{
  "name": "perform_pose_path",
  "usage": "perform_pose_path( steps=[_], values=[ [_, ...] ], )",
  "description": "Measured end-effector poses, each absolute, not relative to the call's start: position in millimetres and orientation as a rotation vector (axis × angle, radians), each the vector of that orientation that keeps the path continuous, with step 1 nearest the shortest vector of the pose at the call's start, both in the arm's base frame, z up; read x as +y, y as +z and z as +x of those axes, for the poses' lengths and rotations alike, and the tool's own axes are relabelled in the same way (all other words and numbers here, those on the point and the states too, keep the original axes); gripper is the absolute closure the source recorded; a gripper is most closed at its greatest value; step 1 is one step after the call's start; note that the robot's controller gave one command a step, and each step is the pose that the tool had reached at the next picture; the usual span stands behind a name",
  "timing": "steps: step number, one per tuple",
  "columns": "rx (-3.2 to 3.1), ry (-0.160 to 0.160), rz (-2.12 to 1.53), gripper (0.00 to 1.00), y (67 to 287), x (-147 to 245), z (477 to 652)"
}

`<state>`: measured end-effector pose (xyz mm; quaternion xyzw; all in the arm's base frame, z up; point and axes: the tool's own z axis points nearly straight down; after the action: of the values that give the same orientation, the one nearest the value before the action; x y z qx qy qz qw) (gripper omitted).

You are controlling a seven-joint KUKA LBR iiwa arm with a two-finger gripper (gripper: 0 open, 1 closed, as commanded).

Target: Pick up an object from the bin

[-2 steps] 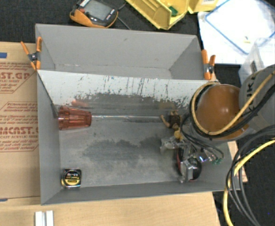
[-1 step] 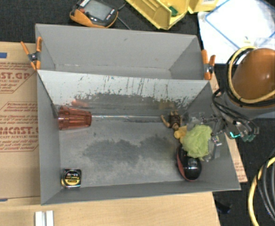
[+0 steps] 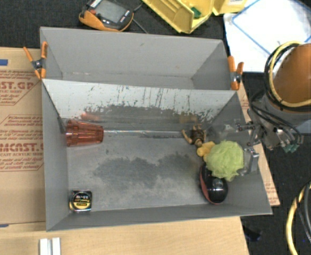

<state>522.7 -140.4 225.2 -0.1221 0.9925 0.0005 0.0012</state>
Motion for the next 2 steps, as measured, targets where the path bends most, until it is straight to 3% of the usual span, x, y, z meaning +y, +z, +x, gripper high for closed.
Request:
perform_pose_path(
  steps=[1, 2],
  values=[
    [3.081, 0.003, -0.610, 0.00, 189, -134, 527.9],
    [3.090, 0.003, -0.528, 0.00, 202, -113, 524.3]
  ],
)
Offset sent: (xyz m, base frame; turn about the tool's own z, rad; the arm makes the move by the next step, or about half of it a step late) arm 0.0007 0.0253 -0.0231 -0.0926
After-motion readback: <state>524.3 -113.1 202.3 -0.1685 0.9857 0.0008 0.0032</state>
